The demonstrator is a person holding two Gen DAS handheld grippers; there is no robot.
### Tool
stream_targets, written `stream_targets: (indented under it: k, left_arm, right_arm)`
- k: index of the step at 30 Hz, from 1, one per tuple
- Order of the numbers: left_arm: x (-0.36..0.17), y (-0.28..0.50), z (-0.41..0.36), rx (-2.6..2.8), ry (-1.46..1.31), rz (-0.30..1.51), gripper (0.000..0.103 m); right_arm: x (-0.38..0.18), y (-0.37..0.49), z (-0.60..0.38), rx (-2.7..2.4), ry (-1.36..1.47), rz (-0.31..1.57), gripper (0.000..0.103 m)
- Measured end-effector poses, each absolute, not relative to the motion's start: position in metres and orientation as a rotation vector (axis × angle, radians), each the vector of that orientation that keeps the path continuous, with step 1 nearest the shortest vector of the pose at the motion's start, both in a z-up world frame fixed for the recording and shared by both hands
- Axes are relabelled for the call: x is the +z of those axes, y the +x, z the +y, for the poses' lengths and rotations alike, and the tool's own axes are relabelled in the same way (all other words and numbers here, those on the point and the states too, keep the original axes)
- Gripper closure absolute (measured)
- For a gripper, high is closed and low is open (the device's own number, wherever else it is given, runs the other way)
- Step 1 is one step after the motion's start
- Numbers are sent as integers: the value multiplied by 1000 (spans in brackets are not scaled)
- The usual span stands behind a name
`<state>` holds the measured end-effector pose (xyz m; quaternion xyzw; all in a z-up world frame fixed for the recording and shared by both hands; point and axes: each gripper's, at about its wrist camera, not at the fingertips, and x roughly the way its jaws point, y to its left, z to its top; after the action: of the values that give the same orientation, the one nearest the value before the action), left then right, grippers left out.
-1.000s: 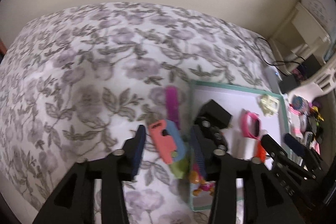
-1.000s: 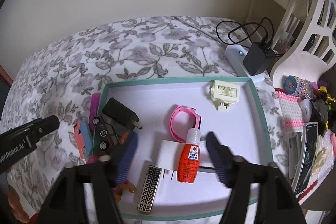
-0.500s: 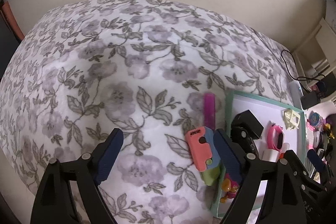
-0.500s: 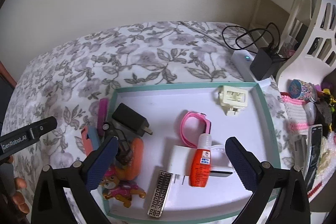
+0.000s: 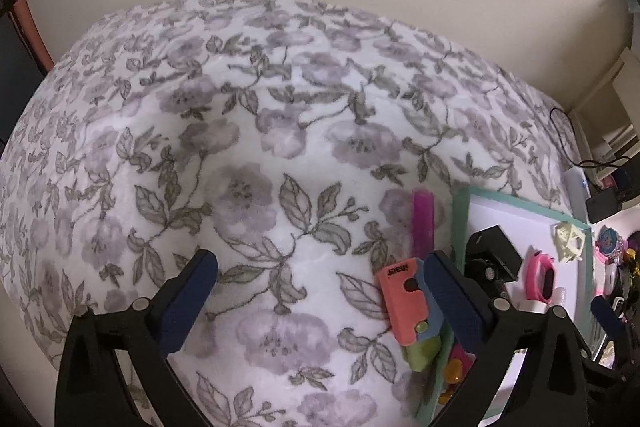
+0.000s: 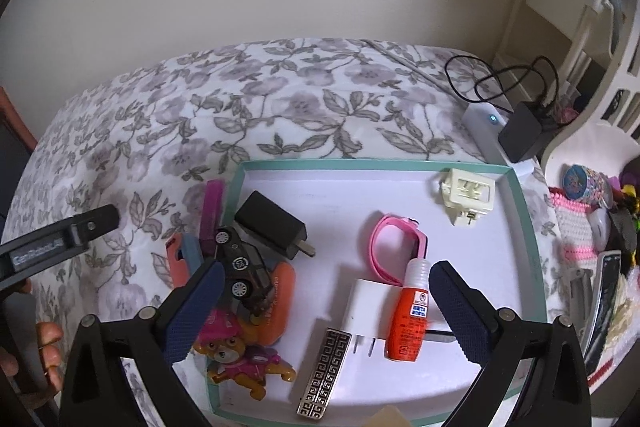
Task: Organize rigid objects
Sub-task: 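Move the open left gripper to the pink-blue toy knife and grasp it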
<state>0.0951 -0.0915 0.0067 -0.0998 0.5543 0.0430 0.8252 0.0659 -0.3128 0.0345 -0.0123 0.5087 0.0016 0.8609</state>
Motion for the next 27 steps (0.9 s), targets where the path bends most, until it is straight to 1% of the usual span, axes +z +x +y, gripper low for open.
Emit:
stream_targets:
  k: [15, 19, 27]
  left_arm:
    - [-57, 115, -129, -22, -250, 1360, 0]
    - [-65, 116, -137, -53, -270, 1387, 0]
    - [-69, 109, -154, -46, -192, 1424, 1]
  right_arm:
    - [26, 69, -307, -6, -54, 1090, 0]
    - [24, 71, -305, 3, -55, 1098, 0]
    - [22, 71, -303, 3, -63, 1105, 0]
